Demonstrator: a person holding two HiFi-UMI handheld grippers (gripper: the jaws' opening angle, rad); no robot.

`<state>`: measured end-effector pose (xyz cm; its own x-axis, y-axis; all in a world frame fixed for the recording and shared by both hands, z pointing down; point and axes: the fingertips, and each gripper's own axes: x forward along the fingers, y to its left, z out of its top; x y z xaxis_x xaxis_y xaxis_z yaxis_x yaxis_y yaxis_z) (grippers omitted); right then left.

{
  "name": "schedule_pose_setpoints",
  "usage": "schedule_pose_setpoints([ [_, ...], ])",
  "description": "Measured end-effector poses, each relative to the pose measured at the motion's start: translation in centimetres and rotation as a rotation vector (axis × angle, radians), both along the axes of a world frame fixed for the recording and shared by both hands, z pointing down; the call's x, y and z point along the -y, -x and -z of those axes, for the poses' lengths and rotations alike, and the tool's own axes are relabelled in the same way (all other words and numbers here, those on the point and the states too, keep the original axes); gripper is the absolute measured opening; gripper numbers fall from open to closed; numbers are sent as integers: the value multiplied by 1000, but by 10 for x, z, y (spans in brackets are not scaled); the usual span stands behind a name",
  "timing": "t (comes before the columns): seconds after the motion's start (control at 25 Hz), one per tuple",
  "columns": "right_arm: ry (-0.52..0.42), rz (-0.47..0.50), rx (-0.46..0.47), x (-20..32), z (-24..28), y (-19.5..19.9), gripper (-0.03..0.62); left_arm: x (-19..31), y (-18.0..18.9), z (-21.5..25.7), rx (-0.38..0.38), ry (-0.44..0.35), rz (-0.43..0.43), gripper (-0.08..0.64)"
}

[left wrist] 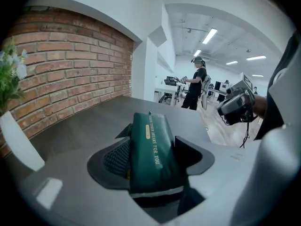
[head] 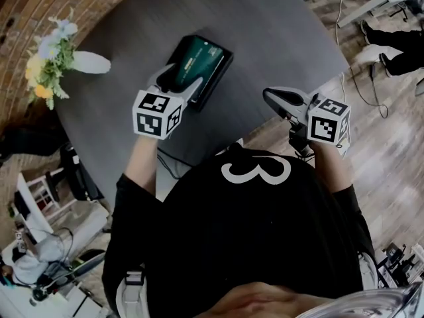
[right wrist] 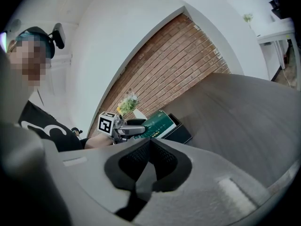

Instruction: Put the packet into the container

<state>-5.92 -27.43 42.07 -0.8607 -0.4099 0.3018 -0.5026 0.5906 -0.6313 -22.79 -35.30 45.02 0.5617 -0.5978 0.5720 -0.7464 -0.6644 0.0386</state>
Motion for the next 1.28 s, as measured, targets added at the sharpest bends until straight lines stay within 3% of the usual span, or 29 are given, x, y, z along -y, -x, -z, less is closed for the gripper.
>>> schedule_pose_setpoints([
  [0.44, 11, -33, 0, 4, -7, -8, 2, 10, -11, -47, 86, 104, -6, 318],
  [0.92, 6, -11, 16, 9, -8, -3, 2, 8, -18, -57, 177, 121, -39, 330],
  [1.16, -39, 31, 12, 3, 6, -2, 2, 2, -18, -43, 103, 118, 5, 370],
  [1.28, -95, 44, 41, 6, 22, 1, 2, -5, -13, -21, 34, 97, 59, 306],
])
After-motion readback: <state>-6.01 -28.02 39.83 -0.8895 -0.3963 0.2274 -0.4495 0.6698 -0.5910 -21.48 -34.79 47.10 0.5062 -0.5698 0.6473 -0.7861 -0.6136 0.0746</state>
